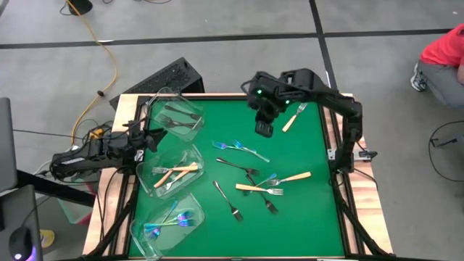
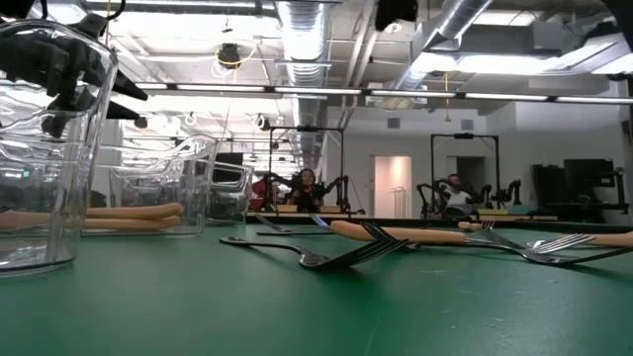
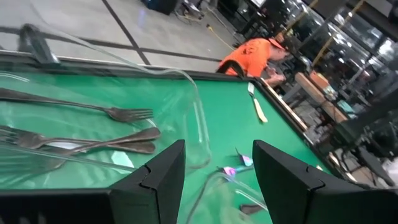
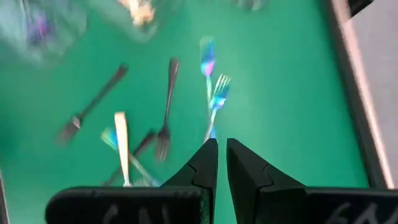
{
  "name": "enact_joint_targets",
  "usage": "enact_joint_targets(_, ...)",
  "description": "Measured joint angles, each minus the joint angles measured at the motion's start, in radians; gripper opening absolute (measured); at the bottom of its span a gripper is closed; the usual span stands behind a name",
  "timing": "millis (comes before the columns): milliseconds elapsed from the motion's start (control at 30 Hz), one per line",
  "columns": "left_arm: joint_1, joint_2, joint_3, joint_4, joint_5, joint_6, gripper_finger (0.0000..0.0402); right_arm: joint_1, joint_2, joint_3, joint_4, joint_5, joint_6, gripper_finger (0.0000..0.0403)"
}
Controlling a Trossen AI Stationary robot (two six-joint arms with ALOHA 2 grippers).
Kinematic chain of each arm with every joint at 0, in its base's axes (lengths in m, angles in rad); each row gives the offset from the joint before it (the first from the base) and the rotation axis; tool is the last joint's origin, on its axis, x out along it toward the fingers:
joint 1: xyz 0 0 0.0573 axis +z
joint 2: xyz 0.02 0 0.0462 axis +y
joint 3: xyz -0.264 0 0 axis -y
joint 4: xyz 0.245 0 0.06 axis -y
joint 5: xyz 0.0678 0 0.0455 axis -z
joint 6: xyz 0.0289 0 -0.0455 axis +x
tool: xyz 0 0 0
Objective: Sort silverware by color (type)
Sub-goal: Put the black fork into the top transparent bin
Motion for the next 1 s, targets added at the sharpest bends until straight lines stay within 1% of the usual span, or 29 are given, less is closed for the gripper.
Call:
enact_joint_targets(67,0.000,0.000,0.000,0.000,-0.027,-0.011,0.0172,0.012,-0.027,-0.066,0.008,-0.025,-0.046,0.0055)
enact_joint_targets(167,0.000,0.000,0.000,0.000,-0.098,-0.012,0.0172,0.048,-0.066,-0.180,-0.012,-0.049,-0.082,0.0055)
enact_joint_targets(233,0.000,0.000,0.000,0.000,-0.152,-0.014,0.0172,0.060,-0.106,-0.308,0.014,-0.054,-0.081,0.0055)
enact_joint_targets(300,0.000,0.000,0.000,0.000,-0.188,-0.017,0.0172,0.082,-0.148,-0.440,0.093,-0.055,-0.075,0.0055)
enact_joint_targets(367,0.000,0.000,0.000,0.002,-0.197,-0.030,0.0172,0.094,-0.203,-0.568,0.140,-0.055,-0.046,0.0055)
enact_joint_targets(467,0.000,0.000,0.000,-0.001,-0.178,-0.034,0.0172,0.114,-0.266,-0.746,0.233,-0.057,0.056,0.0055)
enact_joint_targets(600,0.000,0.000,0.000,-0.001,-0.172,-0.025,0.0172,0.158,-0.299,-0.939,0.422,-0.025,0.146,0.0055)
enact_joint_targets(700,0.000,0.000,0.000,-0.001,-0.179,-0.021,0.0172,0.193,-0.289,-1.026,0.565,-0.026,0.182,0.0055)
enact_joint_targets(767,0.000,0.000,0.000,-0.001,-0.179,-0.023,0.0172,0.213,-0.255,-1.060,0.652,-0.013,0.210,0.0056)
enact_joint_targets(900,0.000,0.000,0.000,-0.001,-0.162,-0.027,0.0172,0.242,-0.167,-1.081,0.799,0.002,0.221,0.0063)
enact_joint_targets(1000,0.000,0.000,0.000,-0.001,-0.152,-0.028,0.0172,0.256,-0.100,-1.079,0.907,0.002,0.254,0.0079)
